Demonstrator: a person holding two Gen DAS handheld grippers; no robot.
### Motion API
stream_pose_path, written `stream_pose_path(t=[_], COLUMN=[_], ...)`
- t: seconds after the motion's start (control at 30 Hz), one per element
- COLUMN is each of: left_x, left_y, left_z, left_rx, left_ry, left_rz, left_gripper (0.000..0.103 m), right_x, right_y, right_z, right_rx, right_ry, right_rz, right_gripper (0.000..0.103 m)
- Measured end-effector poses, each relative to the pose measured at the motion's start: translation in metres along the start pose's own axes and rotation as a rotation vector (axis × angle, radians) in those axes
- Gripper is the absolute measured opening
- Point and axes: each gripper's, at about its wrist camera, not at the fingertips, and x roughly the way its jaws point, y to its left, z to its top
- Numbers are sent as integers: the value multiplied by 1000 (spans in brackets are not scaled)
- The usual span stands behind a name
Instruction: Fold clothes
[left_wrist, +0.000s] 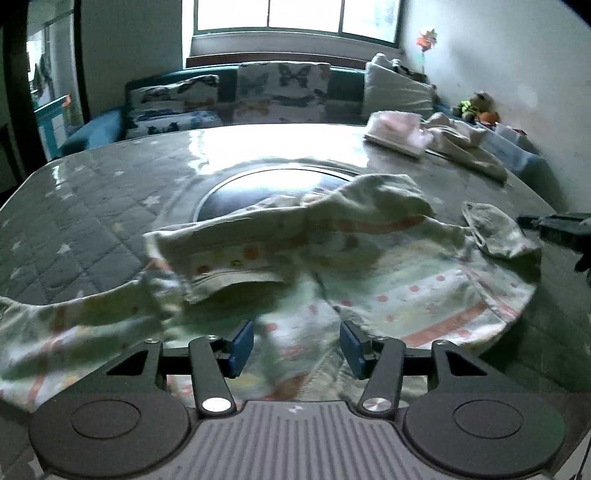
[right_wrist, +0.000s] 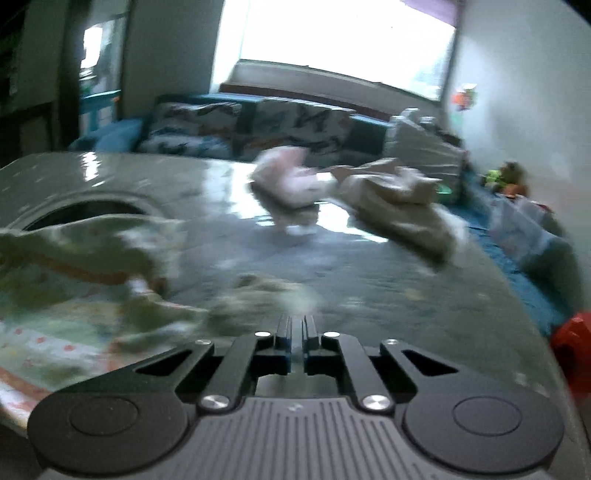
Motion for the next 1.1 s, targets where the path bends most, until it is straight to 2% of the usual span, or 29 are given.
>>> stream_pose_path(t=[0.1, 0.23, 0.3, 0.43, 0.47, 0.63, 0.73, 0.8, 0.93, 1.0, 1.1], left_x=[5, 10, 9, 8, 7, 7, 7, 7, 7, 7, 7], left_y=[-5, -13, -16, -17, -17, -17, -18, -19, -18, -18, -18], left_z=[-1, -6, -8, -13, -13, -16, -17, -17, -18, -18, -18], left_rx=[12, 28, 37, 55, 59, 64, 68, 71, 68, 72, 71], left_ry=[14, 32, 35, 34, 33, 31, 30, 28, 28, 27, 27], left_rz=[-14, -27, -31, -34, -34, -32, -29, -26, -28, -26, -25], left_gripper=[58, 60, 61, 64, 65, 69, 71, 71, 72, 73, 73], right_x=[-5, -14, -13, -9, -7, 3, 2, 3, -4, -8, -4], right_y=[-20, -24, -23, -4, 1, 29, 46, 50, 54, 61, 69], right_z=[-3, -5, -5, -5, -6, -12, -17, -17, -11, -9, -8], right_rx=[42, 36, 60, 18, 6, -74, -167, -182, -208, -235, -247], right_ry=[9, 5, 2, -6, -3, 25, 16, 11, -42, -61, -22], right_rz=[-61, -78, -44, 22, 40, 108, 107, 106, 45, 68, 141], right_gripper=[5, 7, 12, 53, 57, 60, 62, 60, 60, 60, 50])
